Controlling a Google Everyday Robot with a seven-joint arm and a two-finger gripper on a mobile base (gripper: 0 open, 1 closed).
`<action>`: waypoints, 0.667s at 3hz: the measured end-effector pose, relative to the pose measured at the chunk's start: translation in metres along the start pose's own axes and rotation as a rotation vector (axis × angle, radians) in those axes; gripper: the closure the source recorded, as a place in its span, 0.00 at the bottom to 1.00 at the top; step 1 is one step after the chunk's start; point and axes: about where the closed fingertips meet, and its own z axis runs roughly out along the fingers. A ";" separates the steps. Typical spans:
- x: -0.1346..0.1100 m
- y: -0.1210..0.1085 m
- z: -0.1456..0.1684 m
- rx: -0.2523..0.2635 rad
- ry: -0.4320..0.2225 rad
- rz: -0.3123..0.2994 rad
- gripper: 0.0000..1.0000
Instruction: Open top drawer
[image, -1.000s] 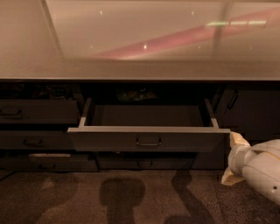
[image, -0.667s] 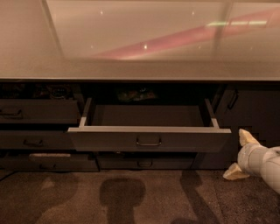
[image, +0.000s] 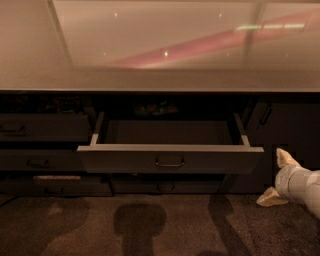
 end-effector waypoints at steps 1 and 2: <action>0.000 0.000 0.000 0.000 0.000 0.000 0.19; 0.000 0.000 0.000 0.000 0.000 0.000 0.42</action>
Offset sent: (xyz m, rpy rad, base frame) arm 0.0000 0.0000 0.0000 0.0000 0.0000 0.0000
